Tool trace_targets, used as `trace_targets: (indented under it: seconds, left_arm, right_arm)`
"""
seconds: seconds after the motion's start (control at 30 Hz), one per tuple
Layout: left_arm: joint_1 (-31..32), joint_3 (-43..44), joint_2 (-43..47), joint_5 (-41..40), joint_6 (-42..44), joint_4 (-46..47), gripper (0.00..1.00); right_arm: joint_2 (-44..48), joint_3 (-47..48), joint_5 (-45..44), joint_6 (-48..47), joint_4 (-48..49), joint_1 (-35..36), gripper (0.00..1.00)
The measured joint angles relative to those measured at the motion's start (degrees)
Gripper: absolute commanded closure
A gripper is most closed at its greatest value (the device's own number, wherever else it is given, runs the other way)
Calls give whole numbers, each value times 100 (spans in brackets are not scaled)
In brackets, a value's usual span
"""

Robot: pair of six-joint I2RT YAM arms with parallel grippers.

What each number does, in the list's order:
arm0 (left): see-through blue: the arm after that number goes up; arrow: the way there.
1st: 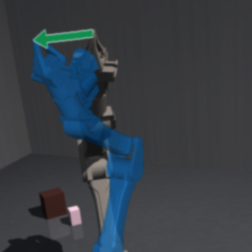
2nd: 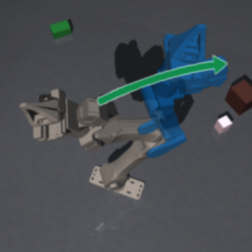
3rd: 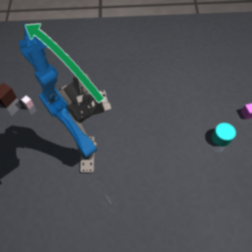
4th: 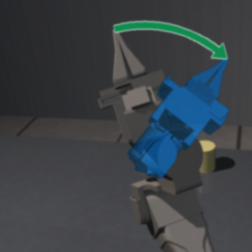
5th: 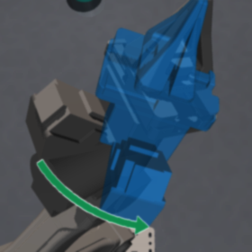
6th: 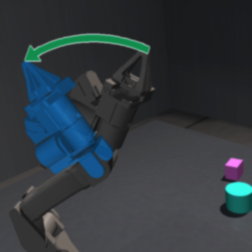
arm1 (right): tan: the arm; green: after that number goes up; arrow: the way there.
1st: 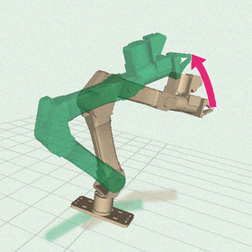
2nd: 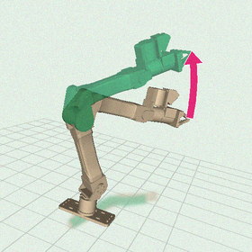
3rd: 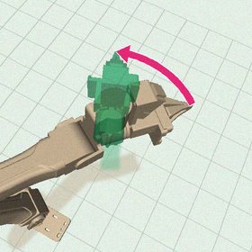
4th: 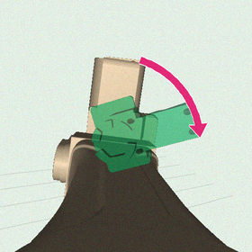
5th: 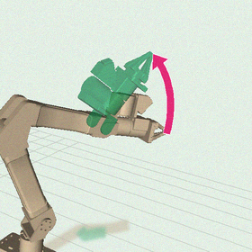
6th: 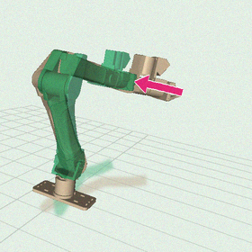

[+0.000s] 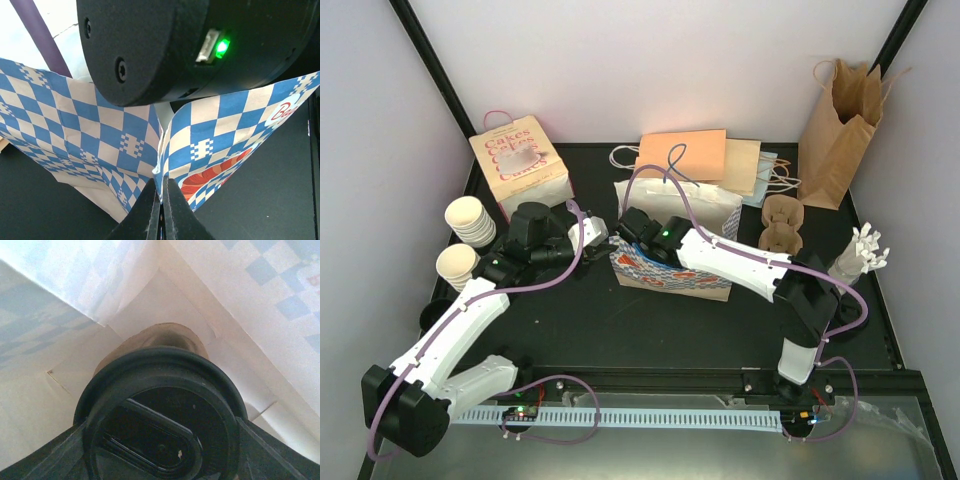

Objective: Pack the takeout coffee

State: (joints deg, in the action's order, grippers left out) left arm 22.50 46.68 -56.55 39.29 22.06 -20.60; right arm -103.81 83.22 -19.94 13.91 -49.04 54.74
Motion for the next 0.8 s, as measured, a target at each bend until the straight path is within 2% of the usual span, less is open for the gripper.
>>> trace_targets:
  seconds: [0.7, 0.8]
  left_arm:
    - [-2, -122, 74, 7, -179, 131, 98]
    - [-2, -129, 74, 7, -219, 142, 96]
  right_arm:
    - [20, -221, -284, 37, 503, 44, 39]
    - [9, -221, -302, 28, 529, 44, 39]
